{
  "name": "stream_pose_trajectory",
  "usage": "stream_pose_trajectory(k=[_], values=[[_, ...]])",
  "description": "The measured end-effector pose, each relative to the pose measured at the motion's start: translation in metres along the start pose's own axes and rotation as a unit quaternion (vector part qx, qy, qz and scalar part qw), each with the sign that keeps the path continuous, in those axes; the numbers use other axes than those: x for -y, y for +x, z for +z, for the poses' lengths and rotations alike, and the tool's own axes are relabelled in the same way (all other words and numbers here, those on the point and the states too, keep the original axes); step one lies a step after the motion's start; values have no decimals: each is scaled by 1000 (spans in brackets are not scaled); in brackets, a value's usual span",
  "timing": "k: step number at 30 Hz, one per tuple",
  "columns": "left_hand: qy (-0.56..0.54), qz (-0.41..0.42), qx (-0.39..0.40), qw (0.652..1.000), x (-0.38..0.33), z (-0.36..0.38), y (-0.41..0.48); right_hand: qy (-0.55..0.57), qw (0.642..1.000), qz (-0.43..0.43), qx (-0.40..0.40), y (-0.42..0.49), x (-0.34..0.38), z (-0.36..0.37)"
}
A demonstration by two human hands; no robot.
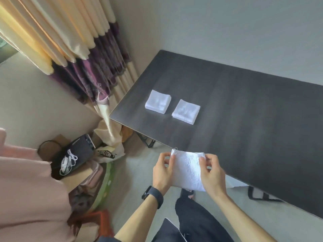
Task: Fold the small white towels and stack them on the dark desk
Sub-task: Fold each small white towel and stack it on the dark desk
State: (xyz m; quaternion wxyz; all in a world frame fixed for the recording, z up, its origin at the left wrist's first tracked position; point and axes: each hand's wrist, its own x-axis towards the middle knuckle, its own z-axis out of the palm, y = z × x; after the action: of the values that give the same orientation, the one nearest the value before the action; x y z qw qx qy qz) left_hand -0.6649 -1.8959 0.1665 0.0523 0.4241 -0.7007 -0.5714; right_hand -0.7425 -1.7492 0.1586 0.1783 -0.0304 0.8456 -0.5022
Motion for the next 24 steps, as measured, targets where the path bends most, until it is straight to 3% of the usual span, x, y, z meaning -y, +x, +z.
stream_pose_trajectory(k=[11, 24], values=[[87, 38, 54, 994, -92, 23, 207, -15, 998, 45, -44, 189, 69, 41], [160, -2, 165, 973, -82, 67, 367, -68, 980, 157, -97, 307, 42, 100]])
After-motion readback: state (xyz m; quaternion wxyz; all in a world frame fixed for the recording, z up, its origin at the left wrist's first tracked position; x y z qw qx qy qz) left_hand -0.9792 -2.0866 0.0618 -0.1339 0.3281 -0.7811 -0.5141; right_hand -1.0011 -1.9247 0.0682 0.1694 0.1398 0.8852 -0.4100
